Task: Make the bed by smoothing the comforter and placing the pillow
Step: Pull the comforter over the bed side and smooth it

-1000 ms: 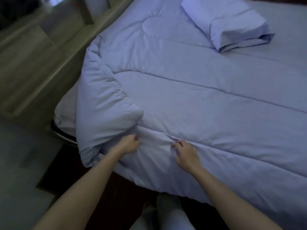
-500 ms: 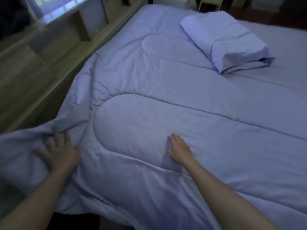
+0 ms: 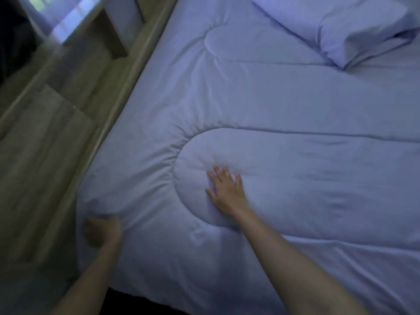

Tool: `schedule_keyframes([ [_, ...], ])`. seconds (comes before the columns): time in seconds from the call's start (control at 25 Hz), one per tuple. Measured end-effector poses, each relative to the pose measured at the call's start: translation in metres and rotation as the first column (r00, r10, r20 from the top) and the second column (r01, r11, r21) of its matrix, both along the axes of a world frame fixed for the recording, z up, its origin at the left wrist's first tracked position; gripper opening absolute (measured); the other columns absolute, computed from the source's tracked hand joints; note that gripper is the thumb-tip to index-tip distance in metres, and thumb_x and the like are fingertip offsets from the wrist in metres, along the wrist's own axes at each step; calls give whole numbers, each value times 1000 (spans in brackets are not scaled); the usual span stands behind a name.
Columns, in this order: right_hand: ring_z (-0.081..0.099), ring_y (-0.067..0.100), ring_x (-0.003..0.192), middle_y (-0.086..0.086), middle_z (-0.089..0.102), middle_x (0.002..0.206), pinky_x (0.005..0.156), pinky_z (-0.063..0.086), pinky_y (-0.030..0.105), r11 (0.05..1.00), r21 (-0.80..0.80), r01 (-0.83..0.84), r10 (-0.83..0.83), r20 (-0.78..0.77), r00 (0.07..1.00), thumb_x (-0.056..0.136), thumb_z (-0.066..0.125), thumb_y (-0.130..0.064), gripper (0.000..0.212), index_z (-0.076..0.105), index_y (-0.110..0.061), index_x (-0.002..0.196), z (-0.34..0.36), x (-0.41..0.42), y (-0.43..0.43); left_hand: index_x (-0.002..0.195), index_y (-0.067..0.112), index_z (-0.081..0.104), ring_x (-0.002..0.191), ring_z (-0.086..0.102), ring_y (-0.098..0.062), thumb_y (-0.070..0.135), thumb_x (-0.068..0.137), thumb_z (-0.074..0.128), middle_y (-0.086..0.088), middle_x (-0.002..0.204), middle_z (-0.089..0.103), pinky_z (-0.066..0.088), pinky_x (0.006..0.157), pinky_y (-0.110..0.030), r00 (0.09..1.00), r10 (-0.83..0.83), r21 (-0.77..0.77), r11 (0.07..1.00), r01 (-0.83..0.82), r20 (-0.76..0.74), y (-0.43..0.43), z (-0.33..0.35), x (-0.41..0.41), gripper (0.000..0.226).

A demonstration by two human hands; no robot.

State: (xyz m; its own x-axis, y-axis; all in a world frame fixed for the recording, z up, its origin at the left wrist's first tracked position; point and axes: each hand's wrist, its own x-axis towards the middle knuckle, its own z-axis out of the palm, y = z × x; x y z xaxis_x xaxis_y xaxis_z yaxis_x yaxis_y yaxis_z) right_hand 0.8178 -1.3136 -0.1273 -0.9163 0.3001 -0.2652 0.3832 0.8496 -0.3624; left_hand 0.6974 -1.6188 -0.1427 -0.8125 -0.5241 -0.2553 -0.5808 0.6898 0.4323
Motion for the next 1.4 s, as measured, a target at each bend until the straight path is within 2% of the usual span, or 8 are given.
schedule_keyframes([
  [0.16, 34, 30, 140, 5, 36, 153, 110, 23, 57, 938, 161, 307, -299, -70, 952, 88, 23, -57, 68, 39, -22, 143, -21, 64, 38, 140, 5, 40, 139, 29, -40, 23, 91, 50, -26, 150, 31, 23, 112, -49, 760, -631, -149, 775, 614, -157, 135, 38, -3, 53],
  [0.4, 42, 38, 129, 15, 46, 141, 96, 37, 55, 638, 343, 689, -697, -122, 706, 93, 32, -47, 57, 46, -13, 137, -40, 272, 107, 145, 19, 37, 143, 29, -28, 44, 90, 18, -9, 155, 30, 15, 114, -55, -237, -969, -265, -247, 932, 69, 226, 17, 50, 63],
  [0.64, 37, 42, 129, 22, 41, 137, 99, 27, 71, 248, 216, 944, -955, -111, 276, 82, 26, -37, 55, 43, -14, 129, -36, 305, 125, 149, 27, 21, 147, 13, -30, 58, 94, 26, -6, 159, 17, 7, 111, -65, 607, -767, -278, 548, 789, 209, 88, -2, -62, 64],
  [0.8, 49, 41, 125, 24, 54, 132, 102, 33, 60, 724, 45, 688, -617, -404, 676, 79, 34, -23, 51, 57, -2, 120, -17, 134, 84, 150, 13, 21, 146, 21, -29, 66, 90, 30, -12, 158, 22, 15, 119, -43, 824, -522, 247, 847, 471, 219, -21, -14, -74, 81],
  [0.96, 48, 38, 129, 18, 53, 137, 102, 33, 61, 965, 0, 260, -235, -431, 871, 85, 42, -21, 46, 58, -5, 125, -10, -25, -39, 149, 13, 27, 142, 29, -27, 62, 93, 28, -10, 155, 30, 20, 118, -39, 905, -407, 496, 815, 299, 124, -46, -20, -20, 75],
  [1.12, 54, 30, 126, 10, 54, 139, 97, 37, 65, 956, 185, -230, 278, -303, 912, 85, 36, -35, 54, 57, -13, 129, -14, -61, -146, 136, -1, 46, 131, 41, -41, 42, 101, 24, -25, 143, 43, 32, 109, -41, 916, -314, 242, 936, 255, 251, -50, -11, -7, 59],
  [1.28, 46, 24, 133, 3, 46, 147, 108, 28, 57, 962, 247, -113, 162, -189, 969, 89, 32, -43, 56, 48, -20, 138, -29, -19, -83, 133, -4, 47, 125, 45, -45, 23, 99, 37, -29, 139, 45, 35, 104, -47, 898, -437, -126, 894, 429, -43, -8, 2, 2, 45],
  [1.4, 44, 26, 134, 4, 43, 149, 108, 30, 54, 937, 300, 181, -138, -161, 977, 90, 32, -43, 57, 42, -20, 142, -33, 49, 14, 141, 4, 41, 136, 36, -39, 33, 92, 37, -23, 148, 37, 23, 110, -55, 610, -790, -328, 593, 735, -62, 68, -5, 36, 57],
])
